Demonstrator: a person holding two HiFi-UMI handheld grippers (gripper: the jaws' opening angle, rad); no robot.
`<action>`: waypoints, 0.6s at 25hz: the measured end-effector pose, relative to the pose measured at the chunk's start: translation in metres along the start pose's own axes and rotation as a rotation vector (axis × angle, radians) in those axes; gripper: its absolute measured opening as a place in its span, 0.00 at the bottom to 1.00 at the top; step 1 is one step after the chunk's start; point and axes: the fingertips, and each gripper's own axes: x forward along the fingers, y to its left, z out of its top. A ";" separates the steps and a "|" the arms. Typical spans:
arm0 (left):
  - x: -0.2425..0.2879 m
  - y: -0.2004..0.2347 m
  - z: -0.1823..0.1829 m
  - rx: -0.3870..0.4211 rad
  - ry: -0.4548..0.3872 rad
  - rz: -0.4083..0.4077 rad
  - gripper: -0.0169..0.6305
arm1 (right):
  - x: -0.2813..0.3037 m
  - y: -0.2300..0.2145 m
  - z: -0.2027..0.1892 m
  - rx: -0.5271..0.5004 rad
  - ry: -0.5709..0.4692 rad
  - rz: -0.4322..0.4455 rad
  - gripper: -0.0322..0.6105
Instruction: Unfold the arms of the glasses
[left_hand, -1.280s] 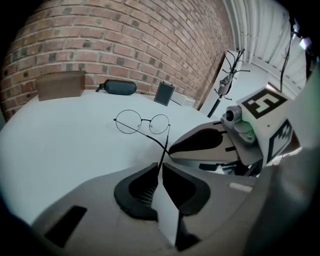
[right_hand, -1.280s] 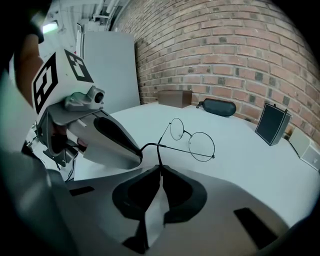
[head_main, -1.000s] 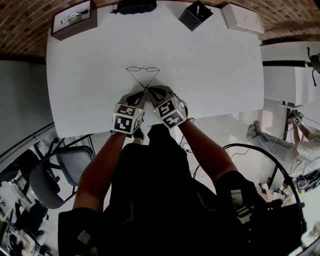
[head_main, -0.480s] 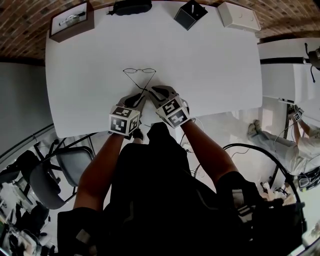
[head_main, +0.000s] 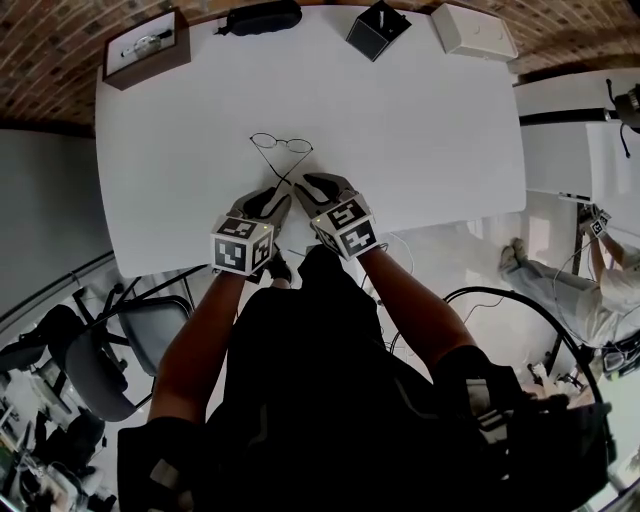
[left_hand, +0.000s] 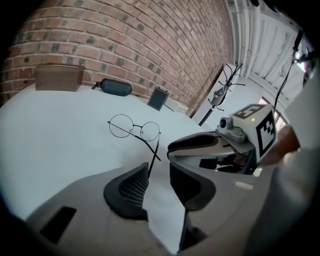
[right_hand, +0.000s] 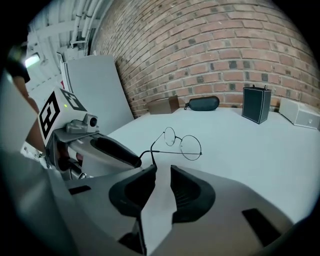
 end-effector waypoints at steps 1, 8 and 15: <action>0.001 0.000 -0.002 0.008 0.015 0.000 0.23 | 0.001 0.002 0.000 -0.003 0.003 0.004 0.14; 0.011 0.000 -0.020 0.007 0.090 -0.004 0.23 | 0.007 0.007 0.003 0.181 -0.022 0.035 0.15; 0.017 0.000 -0.020 0.036 0.084 0.005 0.23 | 0.015 0.006 0.005 0.361 -0.029 0.012 0.15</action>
